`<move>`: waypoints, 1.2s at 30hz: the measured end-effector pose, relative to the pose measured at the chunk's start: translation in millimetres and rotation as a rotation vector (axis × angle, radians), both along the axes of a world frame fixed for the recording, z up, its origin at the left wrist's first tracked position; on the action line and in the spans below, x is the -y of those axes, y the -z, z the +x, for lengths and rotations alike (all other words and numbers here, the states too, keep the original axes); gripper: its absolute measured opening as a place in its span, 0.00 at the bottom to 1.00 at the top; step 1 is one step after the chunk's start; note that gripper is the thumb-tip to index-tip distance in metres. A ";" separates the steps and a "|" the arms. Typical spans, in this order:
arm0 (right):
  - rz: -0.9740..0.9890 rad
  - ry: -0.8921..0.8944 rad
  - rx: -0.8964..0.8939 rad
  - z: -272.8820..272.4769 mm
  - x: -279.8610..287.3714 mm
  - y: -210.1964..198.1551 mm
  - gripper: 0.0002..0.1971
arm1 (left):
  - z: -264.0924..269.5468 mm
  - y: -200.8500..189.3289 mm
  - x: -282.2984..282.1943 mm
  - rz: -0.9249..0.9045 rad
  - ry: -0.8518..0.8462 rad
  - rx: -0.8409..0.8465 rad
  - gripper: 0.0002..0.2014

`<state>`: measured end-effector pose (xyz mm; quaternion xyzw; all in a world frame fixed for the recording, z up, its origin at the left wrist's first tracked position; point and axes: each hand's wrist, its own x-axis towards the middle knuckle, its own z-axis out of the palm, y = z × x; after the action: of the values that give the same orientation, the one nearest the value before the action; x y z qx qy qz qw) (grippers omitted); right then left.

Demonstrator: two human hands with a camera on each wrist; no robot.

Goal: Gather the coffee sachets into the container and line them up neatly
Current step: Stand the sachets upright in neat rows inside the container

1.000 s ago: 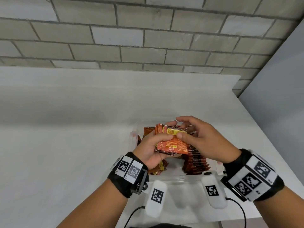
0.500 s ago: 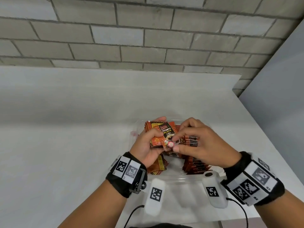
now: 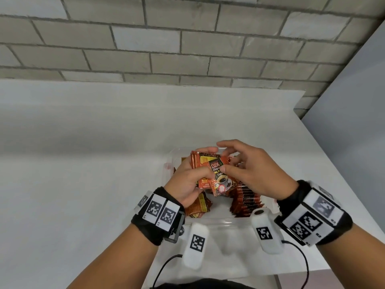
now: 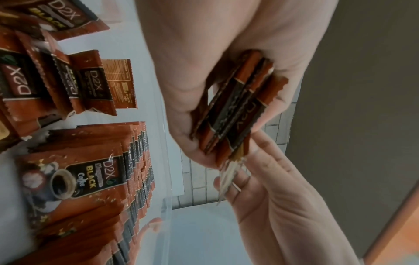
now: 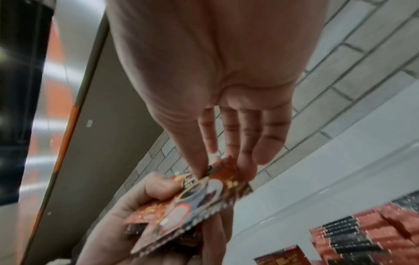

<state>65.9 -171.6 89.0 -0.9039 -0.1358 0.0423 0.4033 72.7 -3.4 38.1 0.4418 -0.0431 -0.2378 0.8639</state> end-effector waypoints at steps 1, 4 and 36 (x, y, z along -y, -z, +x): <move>-0.048 -0.025 0.012 1.5 -0.5 -1.2 0.24 | 0.2 -0.4 0.2 0.026 -0.008 0.005 0.25; -0.116 -0.033 -0.024 6.5 7.2 -2.9 0.18 | 4.0 -0.5 -7.3 0.094 -0.094 -0.025 0.21; -1.135 -0.250 -0.145 45.1 -21.8 46.2 0.05 | 12.1 20.9 -65.3 -0.134 -0.343 -0.212 0.10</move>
<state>110.9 -149.8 42.9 -0.9504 -0.1696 0.2176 -0.1438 84.9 61.9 17.2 0.3569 0.1081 -0.1292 0.9188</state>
